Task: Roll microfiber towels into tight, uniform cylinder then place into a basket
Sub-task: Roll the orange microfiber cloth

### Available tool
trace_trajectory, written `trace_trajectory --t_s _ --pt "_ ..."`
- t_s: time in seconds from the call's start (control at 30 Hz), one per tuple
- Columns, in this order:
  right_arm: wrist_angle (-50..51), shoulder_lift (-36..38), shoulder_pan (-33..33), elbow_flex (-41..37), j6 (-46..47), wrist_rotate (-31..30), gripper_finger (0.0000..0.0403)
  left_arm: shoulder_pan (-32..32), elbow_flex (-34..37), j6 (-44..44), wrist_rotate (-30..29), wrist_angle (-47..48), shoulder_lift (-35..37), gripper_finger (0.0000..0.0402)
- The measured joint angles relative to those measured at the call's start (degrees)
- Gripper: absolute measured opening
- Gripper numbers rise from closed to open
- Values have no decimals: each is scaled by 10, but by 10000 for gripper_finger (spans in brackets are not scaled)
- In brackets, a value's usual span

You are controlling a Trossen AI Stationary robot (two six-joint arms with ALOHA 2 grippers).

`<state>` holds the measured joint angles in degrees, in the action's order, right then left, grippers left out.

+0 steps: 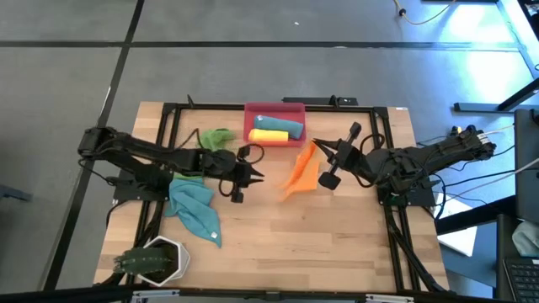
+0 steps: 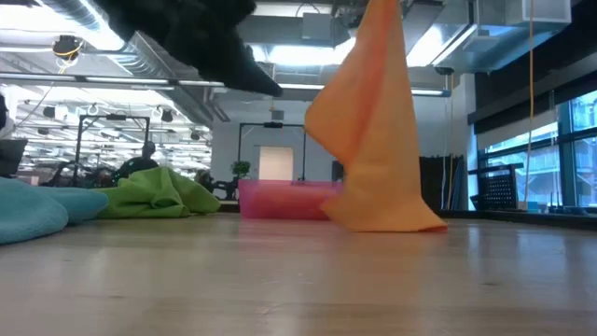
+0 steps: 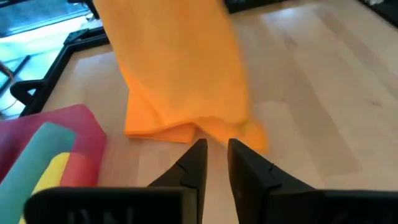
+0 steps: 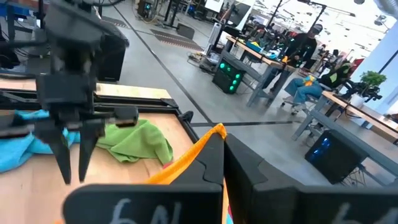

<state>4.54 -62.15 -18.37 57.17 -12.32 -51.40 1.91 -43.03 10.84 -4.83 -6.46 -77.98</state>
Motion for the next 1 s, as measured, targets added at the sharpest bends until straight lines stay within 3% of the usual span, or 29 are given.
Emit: trace_trajectory --t_s 0.23,0.5,0.87,1.0 --pt "1 0 0 0 0 0 4 0 0 -2 34 -78 -35 59" --pt "8 0 6 0 -2 0 4 4 0 -22 31 -139 -35 113" --pt "9 0 6 0 2 -1 4 31 0 -43 24 -142 -34 165" --pt "9 0 6 0 3 0 6 38 0 -6 23 -142 -34 192"
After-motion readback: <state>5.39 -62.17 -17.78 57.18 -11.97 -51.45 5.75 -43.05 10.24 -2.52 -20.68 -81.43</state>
